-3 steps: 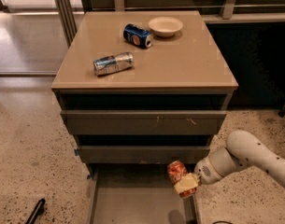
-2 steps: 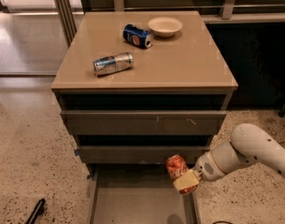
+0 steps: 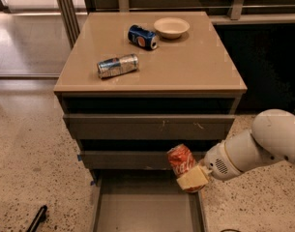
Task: Pick coke can from bottom drawer and place on counter
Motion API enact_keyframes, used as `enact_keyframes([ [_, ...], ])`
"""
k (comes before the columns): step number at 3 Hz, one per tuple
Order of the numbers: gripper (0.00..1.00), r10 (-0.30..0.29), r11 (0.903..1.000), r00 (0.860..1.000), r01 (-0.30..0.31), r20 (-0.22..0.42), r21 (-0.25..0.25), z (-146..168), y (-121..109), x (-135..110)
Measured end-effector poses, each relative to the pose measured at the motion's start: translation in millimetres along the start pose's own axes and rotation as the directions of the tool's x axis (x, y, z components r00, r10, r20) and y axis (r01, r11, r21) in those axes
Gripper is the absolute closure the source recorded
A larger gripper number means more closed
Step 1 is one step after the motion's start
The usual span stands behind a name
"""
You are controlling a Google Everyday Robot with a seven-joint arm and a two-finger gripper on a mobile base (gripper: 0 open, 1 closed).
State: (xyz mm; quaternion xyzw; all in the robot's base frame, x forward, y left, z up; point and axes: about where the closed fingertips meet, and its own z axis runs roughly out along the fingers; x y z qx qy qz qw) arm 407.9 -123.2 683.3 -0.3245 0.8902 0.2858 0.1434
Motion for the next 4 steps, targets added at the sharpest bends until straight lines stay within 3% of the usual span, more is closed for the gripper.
enact_keyframes([
  [1,1.0,-0.051,0.9979,0.998,0.049,0.048,0.042,-36,31,-20],
  [3,1.0,-0.084,0.9951,0.995,0.08,0.055,0.058,-52,43,-30],
  [4,1.0,-0.179,0.9768,0.981,0.167,0.08,0.134,-97,66,-64],
])
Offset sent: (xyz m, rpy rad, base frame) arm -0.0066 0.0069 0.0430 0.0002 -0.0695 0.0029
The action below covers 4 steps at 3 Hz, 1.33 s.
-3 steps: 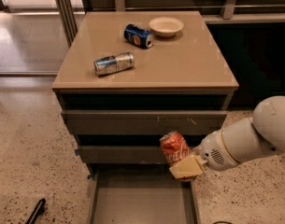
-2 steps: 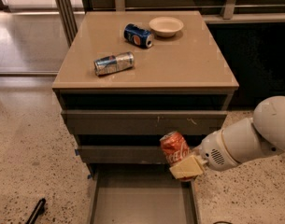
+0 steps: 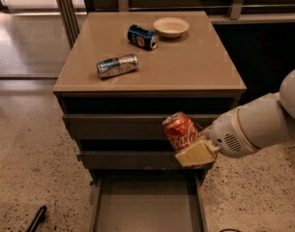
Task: Pick coke can from bottom drawer and place on counter
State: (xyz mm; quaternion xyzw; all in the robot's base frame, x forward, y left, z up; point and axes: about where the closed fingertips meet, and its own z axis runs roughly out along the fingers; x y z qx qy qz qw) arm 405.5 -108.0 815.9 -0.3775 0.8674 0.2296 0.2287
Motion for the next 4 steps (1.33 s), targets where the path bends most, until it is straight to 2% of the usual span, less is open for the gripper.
enact_keyframes([
  [1,1.0,-0.082,0.9919,0.994,0.075,0.065,0.102,-46,-1,-48],
  [2,1.0,-0.121,0.977,0.978,0.087,0.169,0.195,-82,-16,-98],
  [3,1.0,-0.113,0.9681,0.966,0.054,0.232,0.245,-94,-43,-138],
  [4,1.0,-0.078,0.9591,0.967,0.006,0.243,0.283,-88,-68,-167],
])
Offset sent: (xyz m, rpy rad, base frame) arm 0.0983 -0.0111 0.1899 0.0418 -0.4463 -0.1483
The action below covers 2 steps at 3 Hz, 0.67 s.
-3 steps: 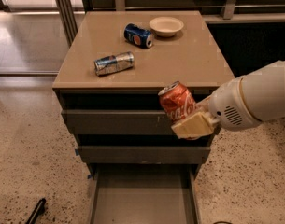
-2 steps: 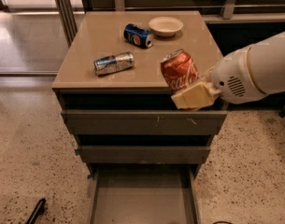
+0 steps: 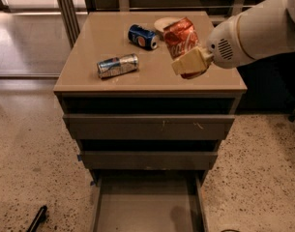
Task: Pick coke can from bottom drawer and place on counter
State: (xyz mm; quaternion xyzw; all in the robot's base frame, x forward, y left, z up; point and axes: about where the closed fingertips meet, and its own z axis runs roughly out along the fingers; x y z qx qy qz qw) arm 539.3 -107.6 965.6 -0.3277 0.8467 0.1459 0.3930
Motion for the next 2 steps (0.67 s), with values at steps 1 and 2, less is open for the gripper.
enact_keyframes([
  [1,1.0,-0.001,1.0,1.0,0.001,-0.004,-0.008,4.5,5.0,-2.8],
  [2,1.0,0.024,0.9997,1.0,-0.024,0.01,0.001,5.5,13.8,4.2],
])
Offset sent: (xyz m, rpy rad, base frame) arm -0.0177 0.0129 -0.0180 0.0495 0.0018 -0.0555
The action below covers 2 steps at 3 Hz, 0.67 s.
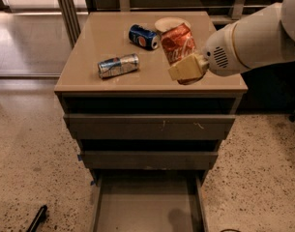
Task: Pick coke can from bottom drawer and place on counter
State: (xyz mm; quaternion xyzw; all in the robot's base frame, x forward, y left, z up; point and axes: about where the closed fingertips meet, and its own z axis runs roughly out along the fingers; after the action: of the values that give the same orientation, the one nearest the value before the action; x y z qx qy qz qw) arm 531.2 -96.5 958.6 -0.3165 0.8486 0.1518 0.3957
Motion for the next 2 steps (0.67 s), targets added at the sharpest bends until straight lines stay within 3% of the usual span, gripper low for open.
enact_keyframes([
  [2,1.0,0.058,0.9959,0.997,-0.06,0.043,0.067,39,-45,-21],
])
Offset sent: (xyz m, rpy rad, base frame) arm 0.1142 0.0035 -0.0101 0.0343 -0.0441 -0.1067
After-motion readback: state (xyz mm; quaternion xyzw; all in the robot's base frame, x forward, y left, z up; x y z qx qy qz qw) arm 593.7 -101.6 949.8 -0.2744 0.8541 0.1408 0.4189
